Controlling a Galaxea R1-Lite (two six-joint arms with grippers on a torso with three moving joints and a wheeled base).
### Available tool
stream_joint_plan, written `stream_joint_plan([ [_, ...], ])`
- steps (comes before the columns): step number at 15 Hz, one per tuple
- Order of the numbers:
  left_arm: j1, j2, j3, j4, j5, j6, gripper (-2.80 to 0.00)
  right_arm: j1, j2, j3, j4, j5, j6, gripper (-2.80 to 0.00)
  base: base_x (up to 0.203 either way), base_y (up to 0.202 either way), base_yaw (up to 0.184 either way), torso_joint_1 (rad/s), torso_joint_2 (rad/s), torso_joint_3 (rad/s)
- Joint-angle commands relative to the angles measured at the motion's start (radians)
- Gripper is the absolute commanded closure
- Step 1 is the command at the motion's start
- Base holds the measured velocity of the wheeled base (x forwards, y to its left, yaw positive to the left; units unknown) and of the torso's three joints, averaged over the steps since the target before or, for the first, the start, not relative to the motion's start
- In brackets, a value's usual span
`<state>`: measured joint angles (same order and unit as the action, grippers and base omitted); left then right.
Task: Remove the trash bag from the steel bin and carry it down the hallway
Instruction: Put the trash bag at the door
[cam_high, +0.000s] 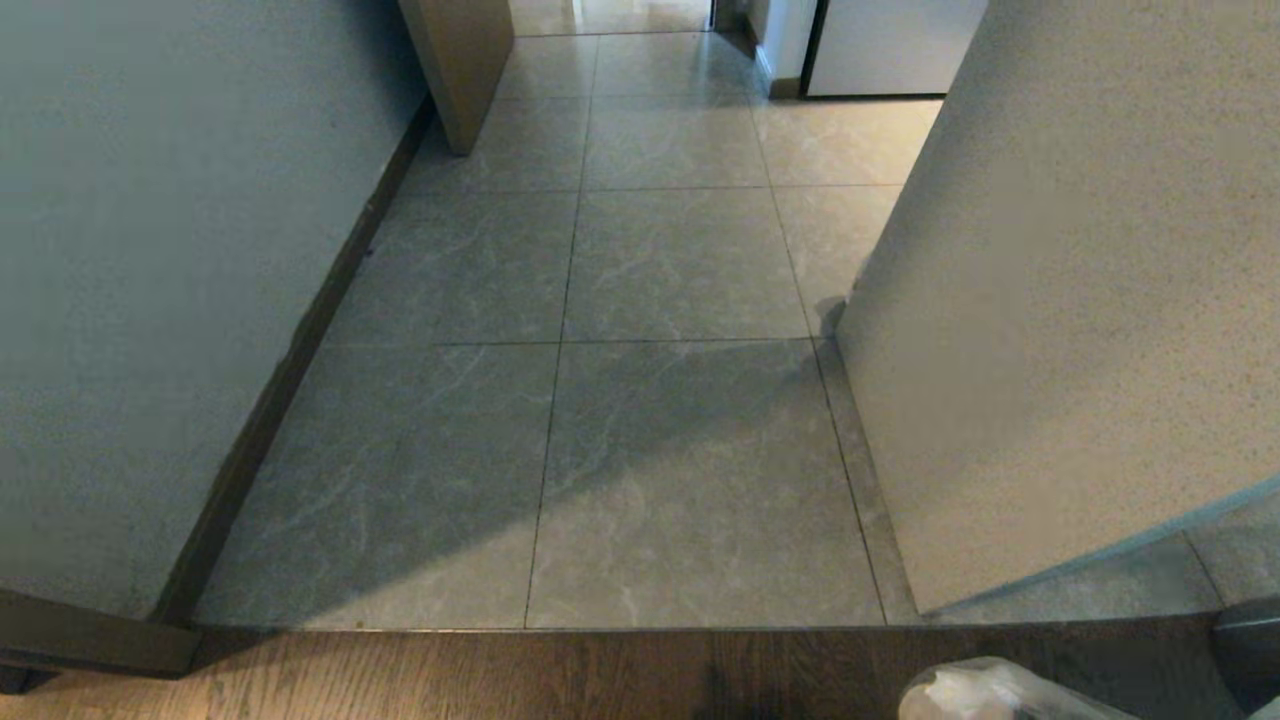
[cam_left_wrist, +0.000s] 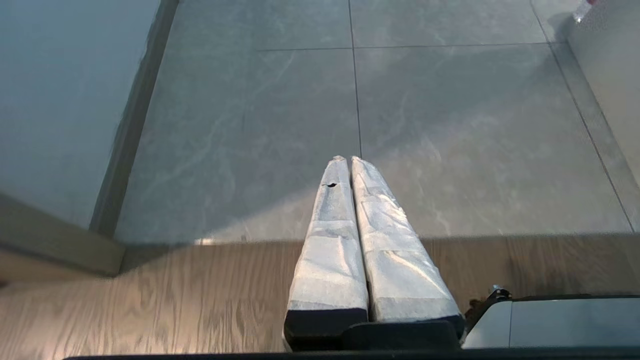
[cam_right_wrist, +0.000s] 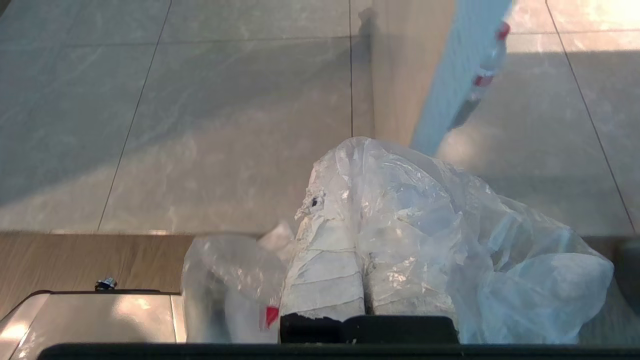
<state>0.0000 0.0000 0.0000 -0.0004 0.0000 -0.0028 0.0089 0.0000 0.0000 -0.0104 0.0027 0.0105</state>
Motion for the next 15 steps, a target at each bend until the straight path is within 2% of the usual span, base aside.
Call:
stream_joint_plan([
  [1,0.0,0.0,0.0,0.0,0.0,0.0,0.0,0.0,0.002,0.002,0.0,0.0,0.0,0.0,0.173,0.0,0.003,0.002,0.0,0.003],
  [15,0.0,0.0,0.0,-0.001,0.0,0.001,0.0,0.0,0.002,0.002,0.0,0.0,0.0,0.0,0.007,0.004,-0.001,0.001,0.0,0.0],
])
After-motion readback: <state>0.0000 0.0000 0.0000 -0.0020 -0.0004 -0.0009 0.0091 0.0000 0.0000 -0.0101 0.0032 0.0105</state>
